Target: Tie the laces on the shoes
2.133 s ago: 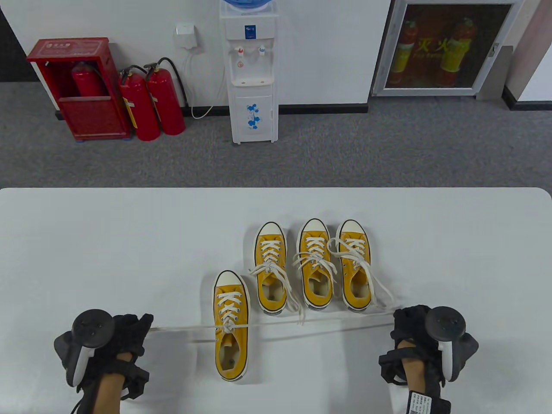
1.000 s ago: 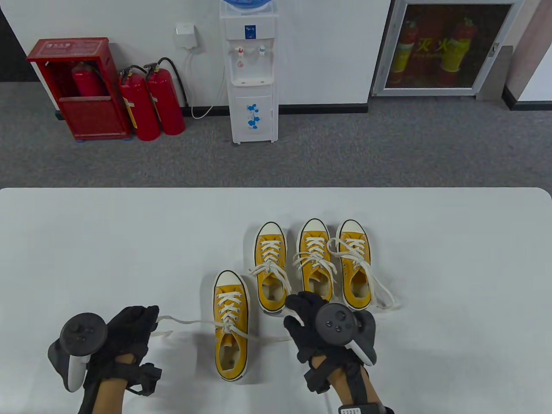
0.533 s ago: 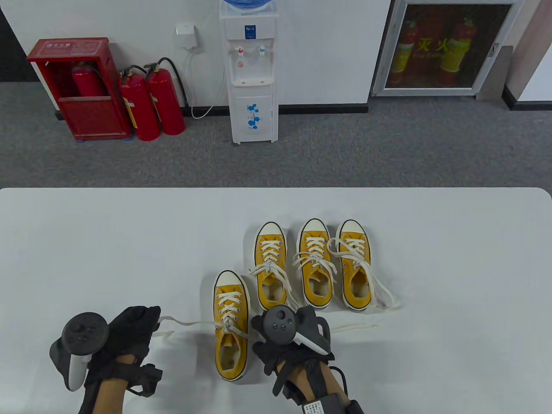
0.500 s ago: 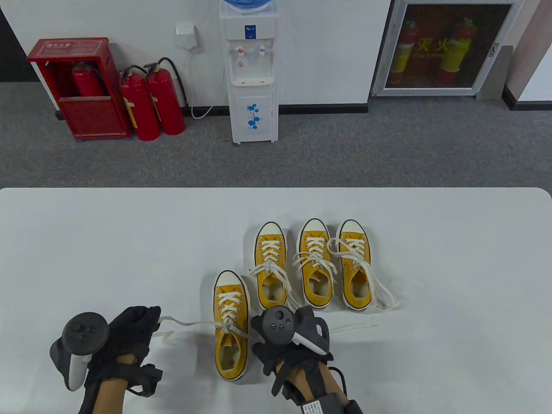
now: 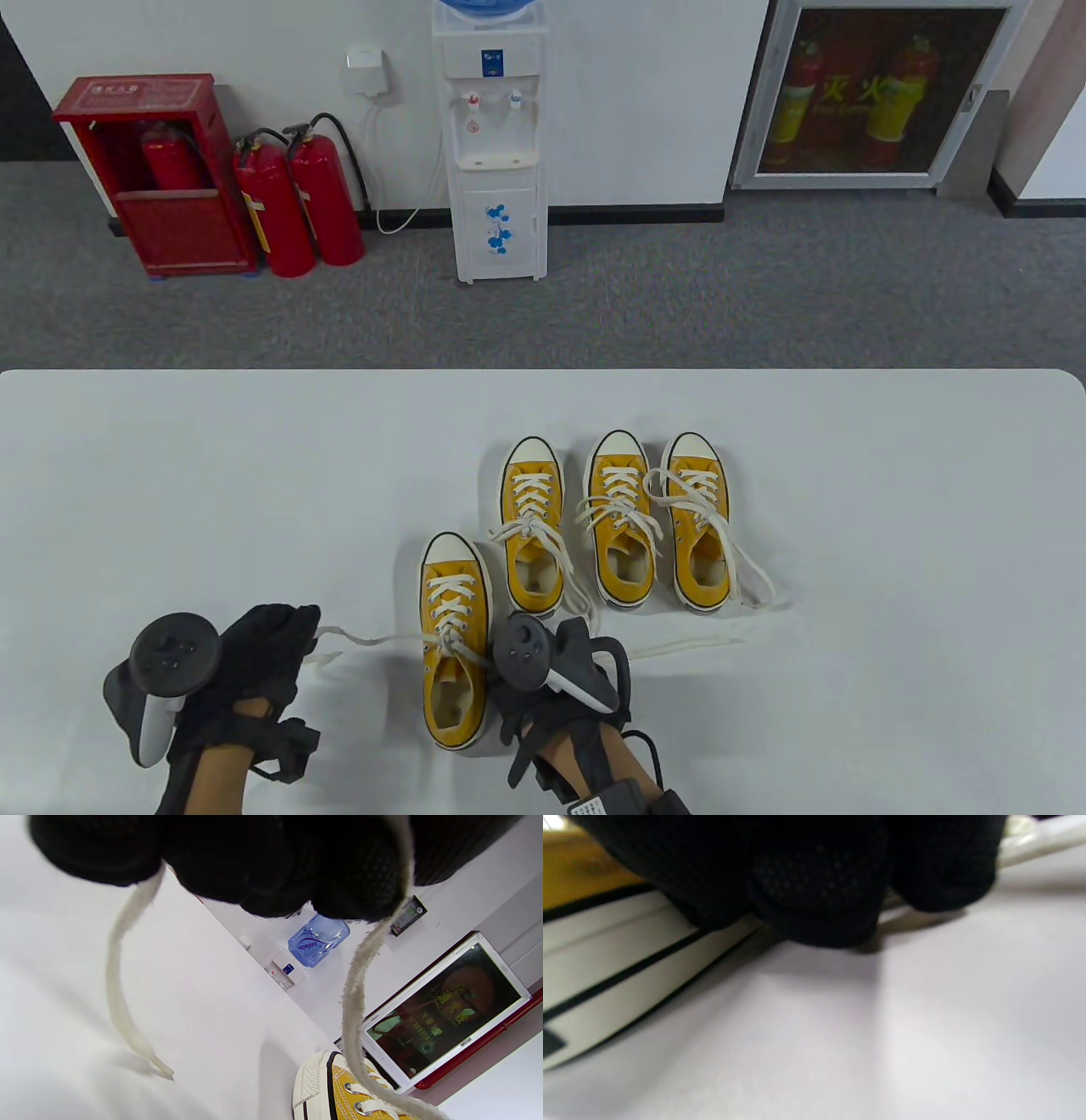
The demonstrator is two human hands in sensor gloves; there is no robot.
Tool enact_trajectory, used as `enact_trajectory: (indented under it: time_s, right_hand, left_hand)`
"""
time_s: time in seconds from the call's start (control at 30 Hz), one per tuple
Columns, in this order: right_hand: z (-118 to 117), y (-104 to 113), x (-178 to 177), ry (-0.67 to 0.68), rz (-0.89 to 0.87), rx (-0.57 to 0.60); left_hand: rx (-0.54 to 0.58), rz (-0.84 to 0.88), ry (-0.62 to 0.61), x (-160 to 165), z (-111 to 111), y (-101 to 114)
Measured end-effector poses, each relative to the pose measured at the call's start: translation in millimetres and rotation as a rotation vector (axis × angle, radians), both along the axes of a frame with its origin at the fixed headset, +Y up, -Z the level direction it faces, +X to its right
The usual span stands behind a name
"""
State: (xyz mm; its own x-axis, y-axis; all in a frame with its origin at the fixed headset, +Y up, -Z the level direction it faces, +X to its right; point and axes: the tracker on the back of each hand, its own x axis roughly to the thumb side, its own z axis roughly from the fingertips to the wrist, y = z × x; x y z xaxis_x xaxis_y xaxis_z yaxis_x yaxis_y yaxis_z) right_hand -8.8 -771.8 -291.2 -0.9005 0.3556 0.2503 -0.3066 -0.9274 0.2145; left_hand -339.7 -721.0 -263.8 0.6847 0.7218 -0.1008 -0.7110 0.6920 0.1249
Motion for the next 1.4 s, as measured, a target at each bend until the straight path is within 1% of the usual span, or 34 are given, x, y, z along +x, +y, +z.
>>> enact_trajectory:
  time_s: [0.07, 0.2, 0.5, 0.57, 0.7, 0.8, 0.97, 1.03, 1.07, 1.13, 1.2, 1.33, 1.4]
  right_hand:
    - [0, 1, 2, -0.012, -0.011, 0.014]
    - [-1, 2, 8, -0.013, -0.063, -0.012]
    - [4, 29, 38, -0.027, -0.32, -0.043]
    - [4, 33, 43, -0.028, -0.372, -0.027]
    - [5, 38, 47, 0.021, -0.476, -0.049]
    - [5, 38, 45, 0.066, -0.598, -0.104]
    - [0, 41, 36, 0.035, -0.875, -0.156]
    - [-3, 40, 30, 0.044, -0.976, -0.209]
    - [-4, 40, 28, 0.047, -1.0, -0.224]
    - [-8, 39, 20, 0.074, -1.074, -0.298]
    - [-12, 38, 15, 0.083, -1.116, -0.313]
    - [-15, 29, 4, 0.144, -1.249, -0.443]
    - [-15, 26, 1, 0.158, -1.294, -0.471]
  left_hand:
    - [0.0, -0.004, 0.0, 0, 0, 0]
    - [-0.001, -0.009, -0.001, 0, 0, 0]
    - [-0.004, -0.011, -0.006, 1, 0, 0]
    - [-0.005, -0.012, -0.007, 1, 0, 0]
    - [-0.008, -0.011, -0.009, 2, -1, -1]
    - [-0.012, -0.009, -0.012, 3, -1, -1]
    - [-0.004, -0.002, -0.018, 3, 0, 1]
    - [0.004, 0.004, -0.02, 3, 0, 3]
    - [0.005, 0.003, -0.02, 4, 0, 3]
    - [0.005, -0.001, -0.023, 4, 0, 3]
    - [0.003, -0.003, -0.024, 5, 0, 3]
    - [0.001, -0.012, -0.023, 4, 0, 3]
    - [0.005, -0.012, -0.005, 4, 1, 3]
